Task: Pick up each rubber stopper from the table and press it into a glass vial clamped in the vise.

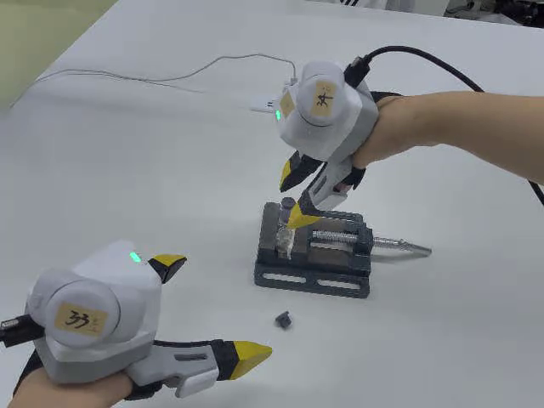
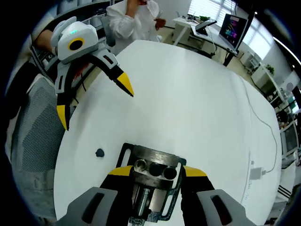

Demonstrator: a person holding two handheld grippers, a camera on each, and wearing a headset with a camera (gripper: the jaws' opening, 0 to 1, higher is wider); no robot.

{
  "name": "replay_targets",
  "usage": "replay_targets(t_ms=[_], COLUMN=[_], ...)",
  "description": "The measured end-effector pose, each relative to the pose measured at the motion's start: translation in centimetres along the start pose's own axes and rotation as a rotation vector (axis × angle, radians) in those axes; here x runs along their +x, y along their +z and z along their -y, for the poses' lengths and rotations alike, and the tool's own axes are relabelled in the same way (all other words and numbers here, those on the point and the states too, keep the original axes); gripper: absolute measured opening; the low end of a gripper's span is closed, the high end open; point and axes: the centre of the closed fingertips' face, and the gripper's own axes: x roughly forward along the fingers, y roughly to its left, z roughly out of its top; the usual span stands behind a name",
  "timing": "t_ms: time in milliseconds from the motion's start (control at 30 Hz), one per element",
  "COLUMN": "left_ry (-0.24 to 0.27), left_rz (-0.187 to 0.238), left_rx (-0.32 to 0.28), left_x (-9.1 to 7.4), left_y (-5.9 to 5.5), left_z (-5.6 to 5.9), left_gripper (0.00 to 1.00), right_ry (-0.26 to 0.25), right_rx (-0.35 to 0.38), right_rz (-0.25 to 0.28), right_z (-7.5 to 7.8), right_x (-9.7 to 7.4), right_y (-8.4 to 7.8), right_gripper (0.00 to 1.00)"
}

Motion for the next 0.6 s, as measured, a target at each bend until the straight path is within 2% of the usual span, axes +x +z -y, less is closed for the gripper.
replay_targets(t_ms=[100, 167, 367, 433, 500, 600], left_ry=[-0.002, -0.003, -0.009, -0.011, -0.013, -0.015], left_rz=[0.0, 0.001, -0.001, -0.002, -0.004, -0.002], left_rx=[0.003, 0.006, 0.011, 0.013, 0.016, 0.018], left_x=[0.0, 0.1, 0.1, 0.0, 0.0, -0.1], left_y=[0.1, 0.2, 0.3, 0.3, 0.2, 0.3], left_z=[0.0, 0.1, 0.3, 0.3, 0.4, 0.5], left_gripper=[0.91, 0.91, 0.9, 0.9, 0.9, 0.9], right_ry=[-0.003, -0.007, -0.02, -0.024, -0.025, -0.025], right_rx=[0.007, 0.024, 0.031, 0.037, 0.036, 0.04], right_rz=[0.009, 0.023, 0.049, 0.053, 0.054, 0.051], right_z=[-0.6, -0.2, -1.3, -1.2, -1.8, -2.0], right_x=[-0.3, -0.2, -0.5, -0.4, -0.5, -0.4], right_y=[-0.2, -0.2, -0.4, -0.5, -0.5, -0.8], right_gripper=[0.55, 0.66, 0.91, 0.95, 0.96, 0.99])
